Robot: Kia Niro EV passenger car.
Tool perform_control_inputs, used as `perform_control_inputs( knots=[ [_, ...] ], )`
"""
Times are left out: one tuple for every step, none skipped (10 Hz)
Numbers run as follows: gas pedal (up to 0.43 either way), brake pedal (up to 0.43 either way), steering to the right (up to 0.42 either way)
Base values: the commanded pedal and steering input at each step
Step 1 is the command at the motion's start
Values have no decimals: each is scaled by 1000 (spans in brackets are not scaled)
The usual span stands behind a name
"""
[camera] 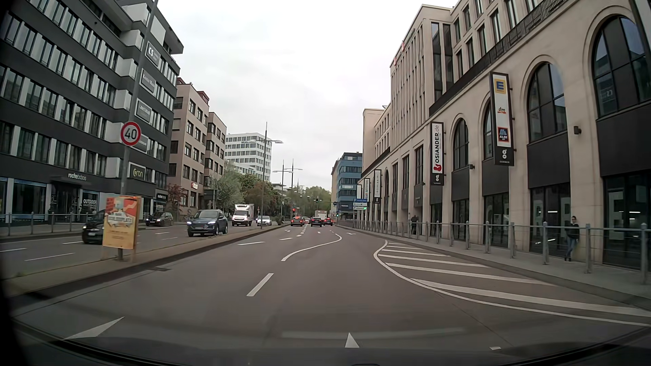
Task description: Follow the waypoints while adhering to traffic rules and regulations
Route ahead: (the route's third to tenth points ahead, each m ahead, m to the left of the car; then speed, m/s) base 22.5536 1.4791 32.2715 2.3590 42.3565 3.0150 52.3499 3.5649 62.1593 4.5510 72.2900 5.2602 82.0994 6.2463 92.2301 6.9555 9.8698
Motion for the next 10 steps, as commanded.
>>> perform_control_inputs(
  knots=[
    [67,0,-6],
    [67,0,-4],
    [59,0,-2],
    [59,0,2],
    [59,0,8],
    [59,0,12],
    [59,0,16],
    [59,0,24],
    [59,0,30],
    [59,0,35]
  ],
)
